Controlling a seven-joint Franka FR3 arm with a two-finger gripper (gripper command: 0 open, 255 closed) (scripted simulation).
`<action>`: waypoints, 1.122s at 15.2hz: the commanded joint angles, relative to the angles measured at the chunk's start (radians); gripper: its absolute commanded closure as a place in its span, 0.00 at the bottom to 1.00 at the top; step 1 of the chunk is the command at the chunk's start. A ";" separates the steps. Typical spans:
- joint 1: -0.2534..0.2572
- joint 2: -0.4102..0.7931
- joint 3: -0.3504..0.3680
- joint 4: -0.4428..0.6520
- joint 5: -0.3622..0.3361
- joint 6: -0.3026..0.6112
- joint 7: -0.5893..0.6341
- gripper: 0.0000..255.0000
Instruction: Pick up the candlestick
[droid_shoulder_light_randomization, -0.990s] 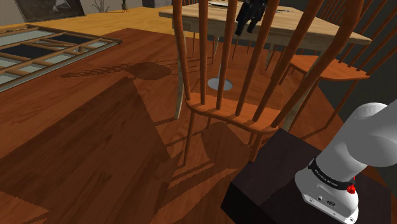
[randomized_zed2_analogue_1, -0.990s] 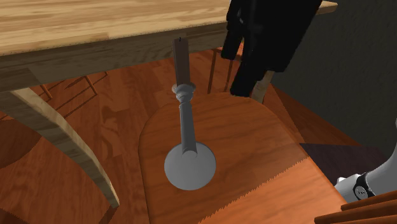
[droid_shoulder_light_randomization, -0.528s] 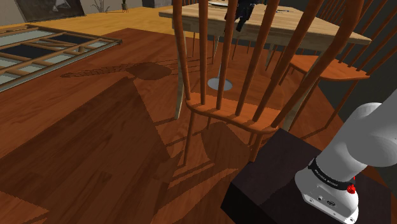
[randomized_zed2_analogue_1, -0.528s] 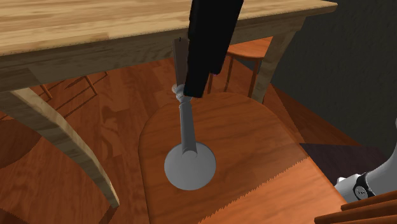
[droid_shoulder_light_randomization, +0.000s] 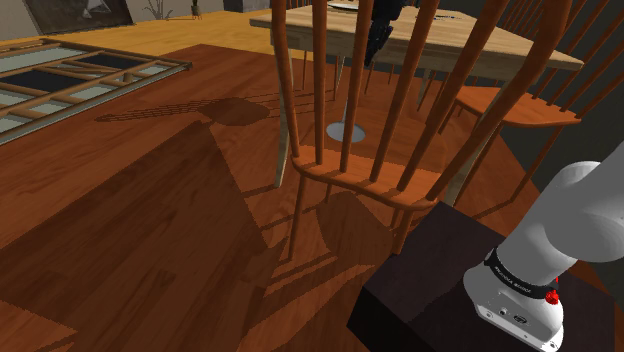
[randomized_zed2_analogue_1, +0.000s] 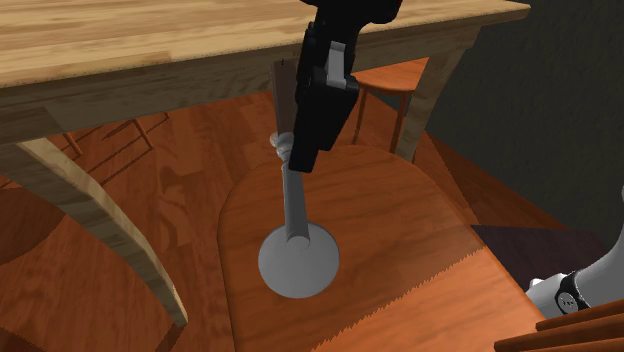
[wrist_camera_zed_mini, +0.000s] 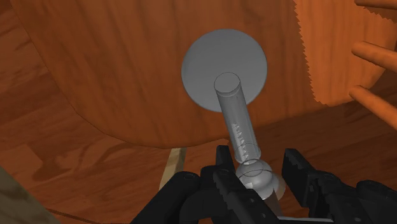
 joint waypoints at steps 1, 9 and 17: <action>0.000 -0.001 0.000 -0.002 0.000 0.002 0.000 1.00; 0.000 0.003 0.000 0.017 0.000 -0.014 0.000 1.00; 0.000 0.025 -0.001 0.149 0.000 -0.124 0.003 1.00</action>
